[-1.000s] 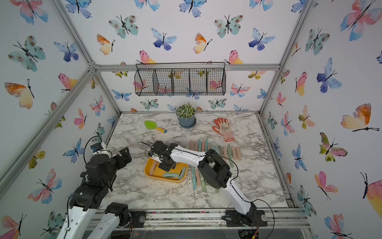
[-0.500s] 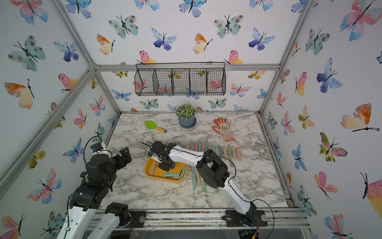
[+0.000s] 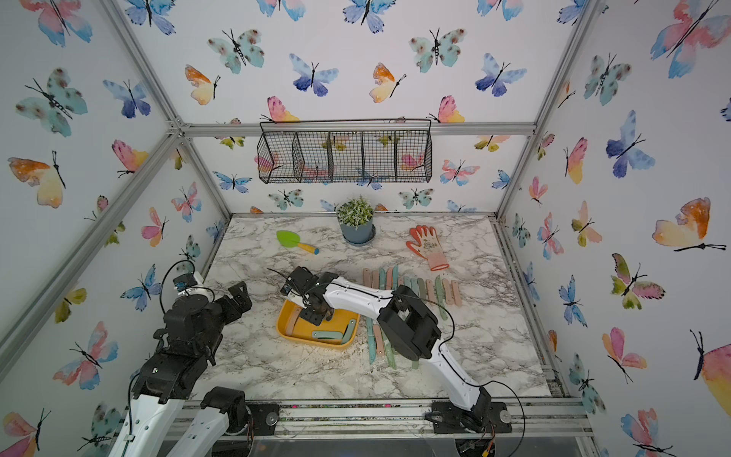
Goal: Take the fruit knife out of the storage box
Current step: Pick up the fruit knife from the storage box.
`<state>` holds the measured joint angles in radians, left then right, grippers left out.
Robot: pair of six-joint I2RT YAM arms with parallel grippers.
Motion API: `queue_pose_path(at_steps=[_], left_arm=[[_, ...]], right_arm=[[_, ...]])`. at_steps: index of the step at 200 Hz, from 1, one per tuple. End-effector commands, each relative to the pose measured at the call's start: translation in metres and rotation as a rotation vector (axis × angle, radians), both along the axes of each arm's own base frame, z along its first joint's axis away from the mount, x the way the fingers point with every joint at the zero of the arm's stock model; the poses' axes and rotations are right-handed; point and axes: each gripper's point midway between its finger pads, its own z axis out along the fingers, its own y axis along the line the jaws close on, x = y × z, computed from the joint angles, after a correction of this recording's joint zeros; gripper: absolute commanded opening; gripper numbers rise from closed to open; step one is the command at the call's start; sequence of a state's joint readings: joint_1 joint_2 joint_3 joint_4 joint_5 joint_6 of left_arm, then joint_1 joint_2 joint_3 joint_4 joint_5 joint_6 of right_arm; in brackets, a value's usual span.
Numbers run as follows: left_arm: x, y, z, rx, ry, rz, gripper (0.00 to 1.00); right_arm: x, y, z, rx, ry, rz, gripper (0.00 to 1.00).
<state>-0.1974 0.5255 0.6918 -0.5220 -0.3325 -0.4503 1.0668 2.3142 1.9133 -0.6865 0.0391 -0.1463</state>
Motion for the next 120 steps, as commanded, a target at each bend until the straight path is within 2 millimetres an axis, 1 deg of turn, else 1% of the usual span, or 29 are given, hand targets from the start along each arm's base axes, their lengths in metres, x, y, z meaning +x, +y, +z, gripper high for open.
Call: queue_pose_path(at_steps=[1, 28, 79, 97, 120], left_arm=[[-0.002, 0.004, 0.01, 0.004, -0.027, 0.016, 0.98], [-0.002, 0.004, 0.01, 0.004, -0.027, 0.016, 0.98], [-0.002, 0.004, 0.01, 0.003, -0.027, 0.016, 0.98], [-0.002, 0.004, 0.01, 0.004, -0.026, 0.016, 0.98], [-0.002, 0.004, 0.01, 0.004, -0.026, 0.016, 0.99]], right_arm=[[-0.008, -0.01, -0.024, -0.093, 0.05, -0.015, 0.5], [-0.012, -0.016, -0.037, -0.147, 0.084, -0.015, 0.5], [-0.019, -0.021, -0.048, -0.182, 0.128, -0.013, 0.5], [-0.02, -0.025, -0.052, -0.207, 0.134, -0.016, 0.46], [-0.018, -0.031, -0.053, -0.237, 0.122, -0.029, 0.38]])
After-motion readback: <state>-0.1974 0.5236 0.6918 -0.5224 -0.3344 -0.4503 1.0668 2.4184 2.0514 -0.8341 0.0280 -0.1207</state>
